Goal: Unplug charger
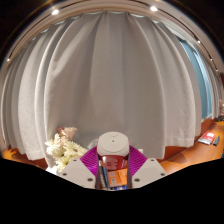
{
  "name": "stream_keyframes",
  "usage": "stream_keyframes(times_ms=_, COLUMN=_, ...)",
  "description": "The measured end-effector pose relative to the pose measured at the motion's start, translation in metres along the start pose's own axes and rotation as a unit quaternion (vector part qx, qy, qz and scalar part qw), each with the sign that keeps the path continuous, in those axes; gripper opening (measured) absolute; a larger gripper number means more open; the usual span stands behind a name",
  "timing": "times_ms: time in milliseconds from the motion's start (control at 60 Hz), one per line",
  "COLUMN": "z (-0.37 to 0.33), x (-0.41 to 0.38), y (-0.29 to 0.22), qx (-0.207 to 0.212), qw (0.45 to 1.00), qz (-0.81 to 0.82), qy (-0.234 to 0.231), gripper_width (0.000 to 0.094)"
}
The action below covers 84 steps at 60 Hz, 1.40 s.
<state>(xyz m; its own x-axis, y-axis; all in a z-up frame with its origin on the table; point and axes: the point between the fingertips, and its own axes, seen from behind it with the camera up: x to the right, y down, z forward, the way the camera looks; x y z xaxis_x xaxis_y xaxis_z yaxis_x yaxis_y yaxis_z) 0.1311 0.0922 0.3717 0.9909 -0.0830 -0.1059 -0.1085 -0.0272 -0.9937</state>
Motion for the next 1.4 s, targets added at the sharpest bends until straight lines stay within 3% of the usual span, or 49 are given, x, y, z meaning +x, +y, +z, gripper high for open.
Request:
stream_keyframes(times_ms=100, z=-0.008, x=0.048, y=-0.022, qx=0.007, qw=0.999, qz=-0.016, qy=0.029, gripper_width=0.0367)
stream_keyframes(times_ms=217, z=0.001, x=0.107, y=0.03, qx=-0.056, qw=0.995, qz=-0.049, qy=0.066, gripper_width=0.0365)
stream_keyframes(times_ms=383, z=-0.001, x=0.162, y=0.187, qx=-0.182, qw=0.977, qz=-0.075, qy=0.082, gripper_width=0.0366)
stream_keyframes(times_ms=533, z=0.002, x=0.179, y=0.274, qx=-0.278, qw=0.957, qz=-0.058, qy=0.068, gripper_width=0.0367)
stream_keyframes(times_ms=700, z=-0.008, x=0.186, y=0.327, qx=-0.33, qw=0.942, qz=-0.031, qy=0.049, gripper_width=0.0408)
stream_keyframes(times_ms=717, z=-0.006, x=0.187, y=0.327, qx=-0.318, qw=0.947, qz=-0.027, qy=0.048, gripper_width=0.0406)
stream_keyframes(times_ms=933, z=-0.01, x=0.188, y=0.332, qx=-0.331, qw=0.943, qz=-0.011, qy=0.031, gripper_width=0.0509)
stream_keyframes(times_ms=1033, z=-0.018, x=0.206, y=0.33, qx=-0.348, qw=0.935, qz=-0.042, qy=0.054, gripper_width=0.0781)
stream_keyframes(times_ms=1083, z=-0.021, x=0.213, y=0.319, qx=-0.34, qw=0.936, qz=-0.056, qy=0.065, gripper_width=0.0844)
stream_keyframes(times_ms=1400, z=-0.067, x=0.179, y=0.239, qx=-0.287, qw=0.956, qz=-0.012, qy=0.064, gripper_width=0.0825)
